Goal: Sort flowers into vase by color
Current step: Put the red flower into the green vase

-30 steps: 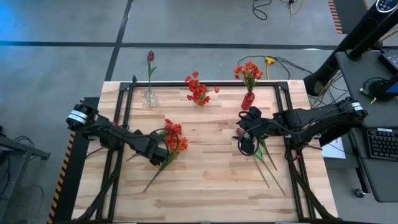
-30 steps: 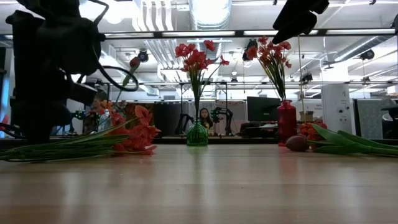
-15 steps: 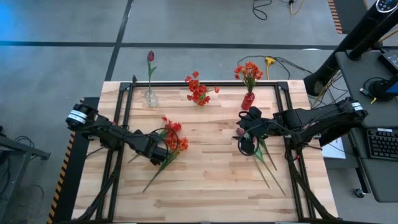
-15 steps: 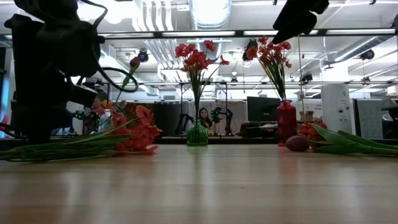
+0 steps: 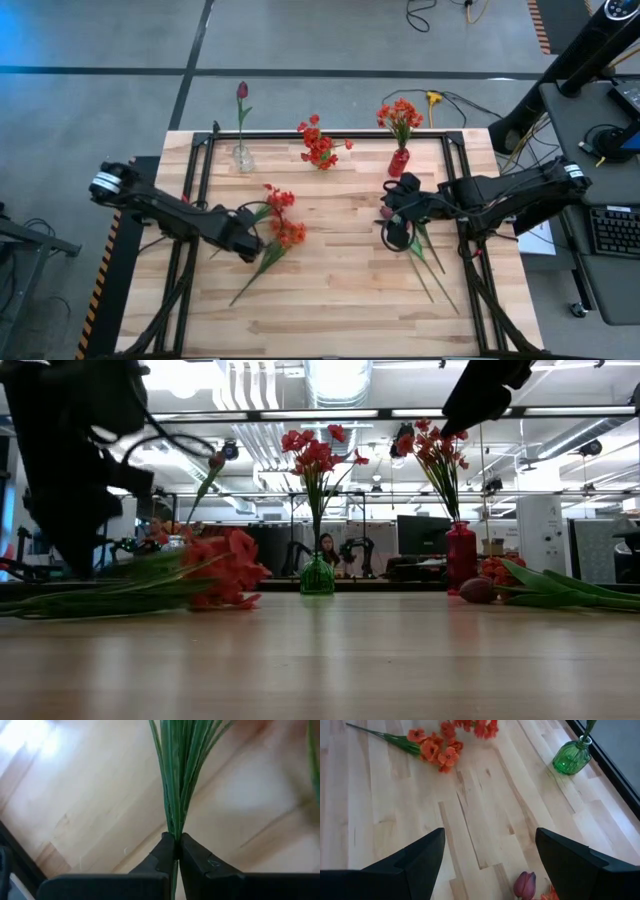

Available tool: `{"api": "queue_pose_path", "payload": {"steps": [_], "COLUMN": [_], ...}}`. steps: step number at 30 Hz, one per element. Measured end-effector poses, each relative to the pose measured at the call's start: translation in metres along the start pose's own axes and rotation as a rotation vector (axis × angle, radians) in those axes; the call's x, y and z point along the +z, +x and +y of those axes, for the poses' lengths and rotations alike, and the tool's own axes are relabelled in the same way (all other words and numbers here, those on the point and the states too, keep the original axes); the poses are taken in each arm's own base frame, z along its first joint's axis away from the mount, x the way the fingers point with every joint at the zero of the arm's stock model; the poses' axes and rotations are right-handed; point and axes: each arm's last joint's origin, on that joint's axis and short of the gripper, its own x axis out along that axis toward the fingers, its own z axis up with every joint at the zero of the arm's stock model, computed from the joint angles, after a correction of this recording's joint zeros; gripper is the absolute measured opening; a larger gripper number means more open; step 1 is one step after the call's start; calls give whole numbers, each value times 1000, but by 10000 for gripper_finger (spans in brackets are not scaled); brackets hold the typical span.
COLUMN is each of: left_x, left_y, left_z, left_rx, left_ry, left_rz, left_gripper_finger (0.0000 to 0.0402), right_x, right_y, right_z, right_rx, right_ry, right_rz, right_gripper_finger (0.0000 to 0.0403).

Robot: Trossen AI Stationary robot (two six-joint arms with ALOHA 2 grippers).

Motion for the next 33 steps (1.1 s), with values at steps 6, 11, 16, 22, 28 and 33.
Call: {"api": "queue_pose_path", "payload": {"steps": [6, 11, 16, 22, 28, 33], "left_x": [2, 5, 7, 3, -5, -1], "left_y": [-29, -56, -84, -112, -132, -146], "left_z": [22, 38, 45, 38, 25, 7], "left_rx": [-120, -235, -354, -525, -611, -636], "left_ry": [-71, -91, -12, 159, 338, 467], "left_rz": [-110, -230, -371, -543, -760, -948], "left_gripper_finger": [0, 0, 0, 0, 0, 0], "right_x": [-3, -3, -2, -3, -3, 4], "right_y": [3, 3, 3, 9, 16, 25], "right_z": [0, 0, 0, 3, 7, 13], "right_rx": [0, 0, 0, 22, 65, 115], "right_ry": [-1, -4, -4, -34, -83, -152], "right_rz": [1, 1, -3, -48, -123, -305], "right_gripper_finger": [302, 302, 302, 302, 302, 302]}}
